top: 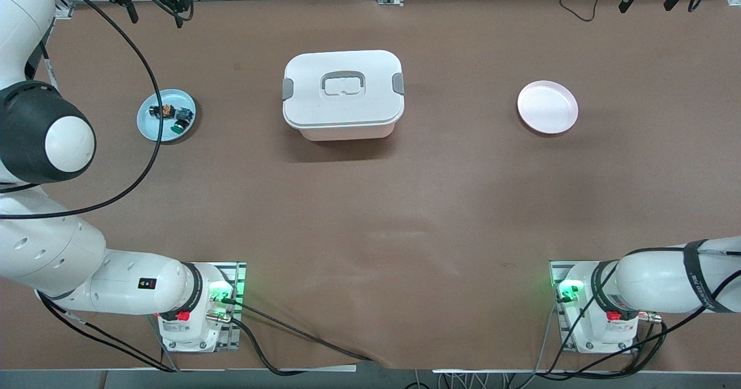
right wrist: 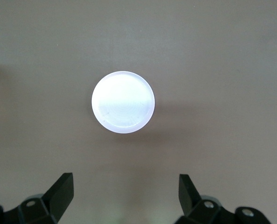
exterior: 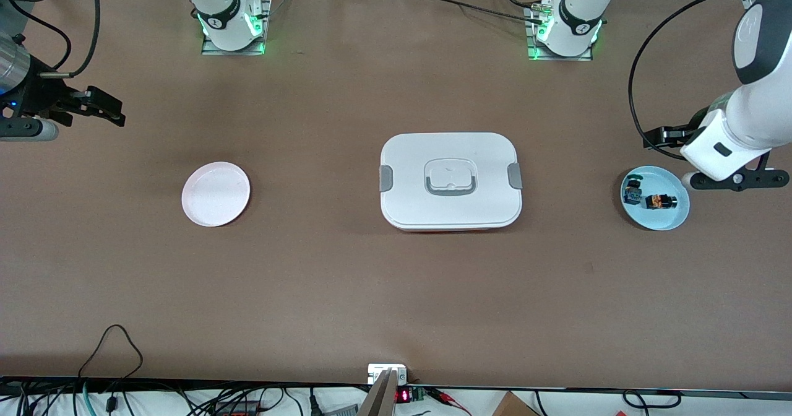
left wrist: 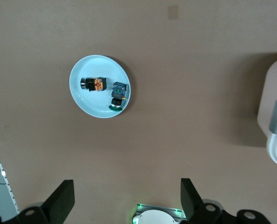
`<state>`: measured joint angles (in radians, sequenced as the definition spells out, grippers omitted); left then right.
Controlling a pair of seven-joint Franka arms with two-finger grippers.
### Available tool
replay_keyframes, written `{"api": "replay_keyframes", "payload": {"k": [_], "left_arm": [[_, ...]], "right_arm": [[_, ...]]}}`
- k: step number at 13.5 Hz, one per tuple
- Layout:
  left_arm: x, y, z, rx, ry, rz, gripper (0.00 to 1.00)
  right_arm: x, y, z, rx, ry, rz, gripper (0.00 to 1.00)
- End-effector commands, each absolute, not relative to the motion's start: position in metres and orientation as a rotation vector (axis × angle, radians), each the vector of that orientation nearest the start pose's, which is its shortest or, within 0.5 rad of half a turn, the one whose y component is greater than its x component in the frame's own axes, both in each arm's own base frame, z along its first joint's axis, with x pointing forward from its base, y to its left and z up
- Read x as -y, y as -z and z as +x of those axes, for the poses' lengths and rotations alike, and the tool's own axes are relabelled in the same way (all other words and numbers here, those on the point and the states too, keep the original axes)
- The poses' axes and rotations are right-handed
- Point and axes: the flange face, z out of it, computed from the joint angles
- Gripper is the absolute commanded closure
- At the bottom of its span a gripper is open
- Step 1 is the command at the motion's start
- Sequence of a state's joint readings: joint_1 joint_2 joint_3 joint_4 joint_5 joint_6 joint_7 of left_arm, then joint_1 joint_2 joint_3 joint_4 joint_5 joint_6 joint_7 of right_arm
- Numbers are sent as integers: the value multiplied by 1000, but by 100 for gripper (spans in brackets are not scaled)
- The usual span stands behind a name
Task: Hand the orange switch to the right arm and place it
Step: 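Move the left gripper over the light-blue plate toward the orange switch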
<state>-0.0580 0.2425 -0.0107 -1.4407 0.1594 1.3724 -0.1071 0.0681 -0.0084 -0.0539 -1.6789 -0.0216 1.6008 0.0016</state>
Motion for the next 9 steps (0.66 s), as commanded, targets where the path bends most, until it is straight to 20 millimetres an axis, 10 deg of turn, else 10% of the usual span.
{"api": "replay_keyframes", "payload": {"k": [1, 9], "left_arm": [[-29, -504, 617, 71, -463, -2913, 0], [-76, -399, 605, -52, -168, -2959, 0]], "right_arm": [[-4, -585, 552, 24, -99, -3161, 0], [-5, -570, 559, 19, -133, -3159, 0]]}}
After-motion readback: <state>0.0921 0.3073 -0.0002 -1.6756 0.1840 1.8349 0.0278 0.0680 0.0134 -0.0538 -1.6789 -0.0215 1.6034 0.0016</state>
